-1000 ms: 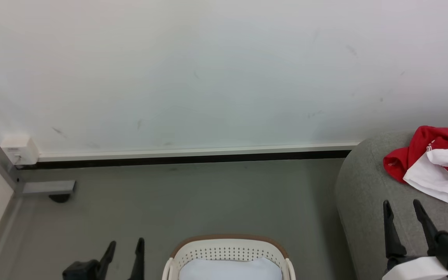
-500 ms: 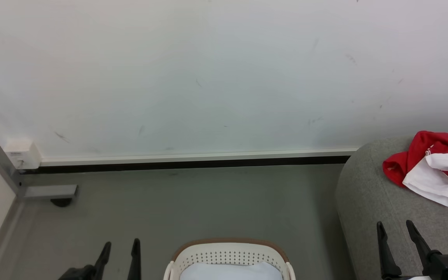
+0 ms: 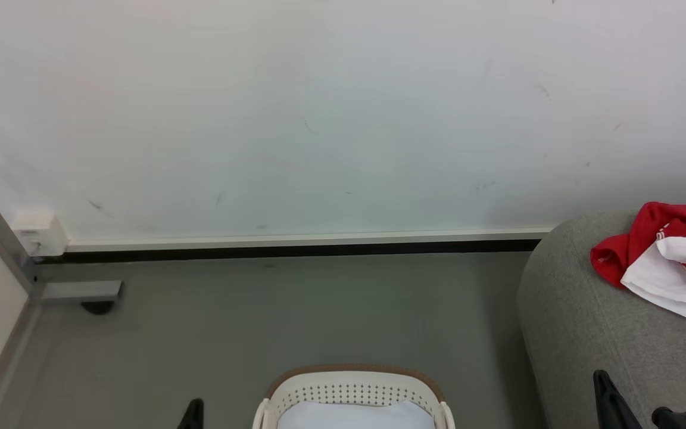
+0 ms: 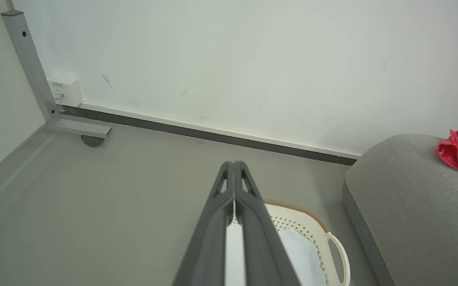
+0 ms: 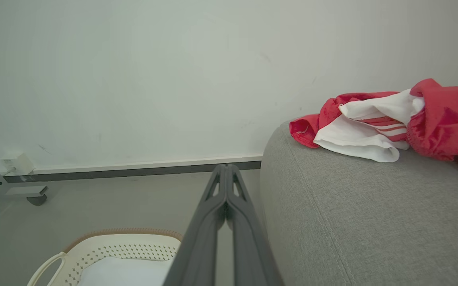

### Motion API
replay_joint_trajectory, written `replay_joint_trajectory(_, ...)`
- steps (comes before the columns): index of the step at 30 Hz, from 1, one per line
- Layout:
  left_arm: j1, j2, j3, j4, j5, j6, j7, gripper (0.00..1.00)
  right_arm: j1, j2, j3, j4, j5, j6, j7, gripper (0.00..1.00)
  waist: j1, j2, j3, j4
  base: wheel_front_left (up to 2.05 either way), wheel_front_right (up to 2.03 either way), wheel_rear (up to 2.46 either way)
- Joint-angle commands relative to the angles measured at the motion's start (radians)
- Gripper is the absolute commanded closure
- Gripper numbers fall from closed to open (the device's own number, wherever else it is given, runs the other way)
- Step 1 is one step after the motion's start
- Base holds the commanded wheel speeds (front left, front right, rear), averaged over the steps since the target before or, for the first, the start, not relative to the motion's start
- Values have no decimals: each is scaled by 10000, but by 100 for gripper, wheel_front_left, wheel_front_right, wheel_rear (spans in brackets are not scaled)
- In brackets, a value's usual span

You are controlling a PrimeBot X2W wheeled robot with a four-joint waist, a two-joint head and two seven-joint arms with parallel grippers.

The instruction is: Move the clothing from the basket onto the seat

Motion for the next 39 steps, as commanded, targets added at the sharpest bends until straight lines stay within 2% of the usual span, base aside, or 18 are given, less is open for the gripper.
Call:
replay_joint_trajectory(1, -205, 18, 214, -152, -519, -85, 111, 100, -232, -65, -88, -185, 559, -1, 125, 100, 1, 0, 12, 0, 0, 0, 0)
replay_joint_trajectory(18, -516, -249, 1006, -265, -3070, -639, 896, 100, -315, -99, -203, -648, 3659, -4, 855, 100, 1, 0, 118, 3, 0, 0, 0)
replay_joint_trajectory(39, -820, -515, 1803, -374, -5623, -1196, 1687, 100, -453, -136, -381, -1037, 6733, -8, 1646, 100, 1, 0, 249, 6, 0, 0, 0)
